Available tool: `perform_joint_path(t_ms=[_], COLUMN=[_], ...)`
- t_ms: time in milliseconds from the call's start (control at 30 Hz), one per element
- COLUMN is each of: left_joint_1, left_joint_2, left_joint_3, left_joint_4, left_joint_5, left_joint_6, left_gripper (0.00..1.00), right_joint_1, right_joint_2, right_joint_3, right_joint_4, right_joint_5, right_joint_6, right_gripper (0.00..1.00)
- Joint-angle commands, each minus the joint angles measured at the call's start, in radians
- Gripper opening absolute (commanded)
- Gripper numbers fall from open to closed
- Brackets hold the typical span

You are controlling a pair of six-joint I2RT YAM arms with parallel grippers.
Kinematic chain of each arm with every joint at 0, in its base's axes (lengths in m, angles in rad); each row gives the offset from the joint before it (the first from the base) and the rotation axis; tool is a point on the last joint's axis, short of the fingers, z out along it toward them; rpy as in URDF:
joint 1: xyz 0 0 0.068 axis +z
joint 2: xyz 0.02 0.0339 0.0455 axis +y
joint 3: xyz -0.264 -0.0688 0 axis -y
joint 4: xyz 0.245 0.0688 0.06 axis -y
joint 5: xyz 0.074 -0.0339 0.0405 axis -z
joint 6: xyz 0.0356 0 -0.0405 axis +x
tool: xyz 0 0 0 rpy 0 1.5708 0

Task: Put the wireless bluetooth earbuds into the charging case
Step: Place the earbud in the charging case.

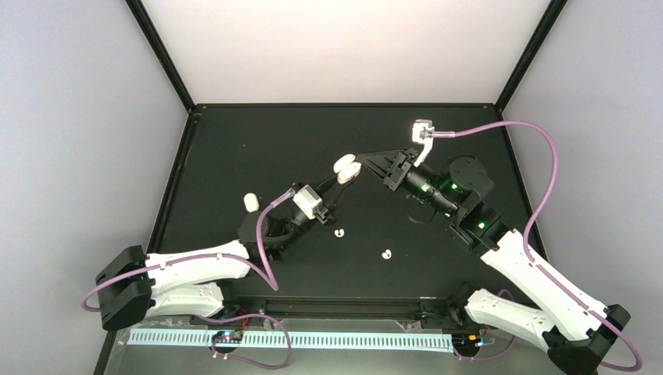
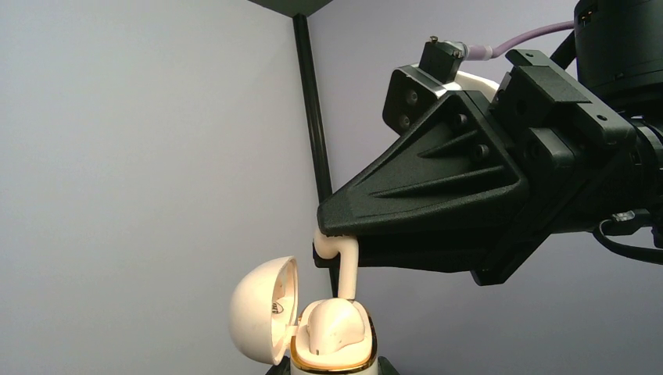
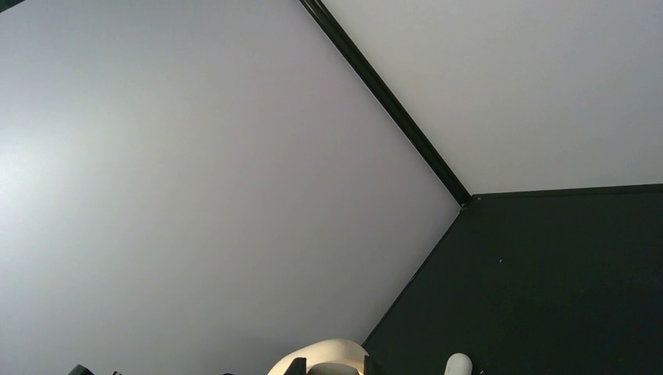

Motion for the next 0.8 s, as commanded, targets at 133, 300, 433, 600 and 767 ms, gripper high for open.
perform_joint_path(t_ms=[133, 300, 433, 600, 767], left_joint_1=[-0.008, -0.008, -0.01, -0.01, -0.011], left_joint_2=[0.002, 0.001, 0.001, -0.004, -0.007], left_joint_3=[0.044, 0.041, 0.038, 0.036, 0.038], left_joint_4=[0.023, 0.024, 0.027, 0.031, 0.033], left_joint_5=[-0.004, 0.003, 0.007, 0.004, 0.003], left_joint_6=[0.001, 0.001, 0.001, 0.002, 0.003], left_gripper=[0.02, 0.02, 0.02, 0.02, 0.02], right_joint_1=[0.001, 0.0, 0.0, 0.0, 0.0], right_joint_2=[0.006, 0.012, 0.012, 0.011, 0.014], right_joint_3=[0.001, -0.002, -0.005, -0.007, -0.01], right_joint_4=[0.026, 0.028, 0.029, 0.024, 0.024], right_joint_5=[-0.009, -0.009, -0.008, -0.009, -0.015], right_joint_6=[0.009, 0.011, 0.01, 0.01, 0.014], right_gripper=[0.13, 0.13, 0.13, 0.13, 0.13])
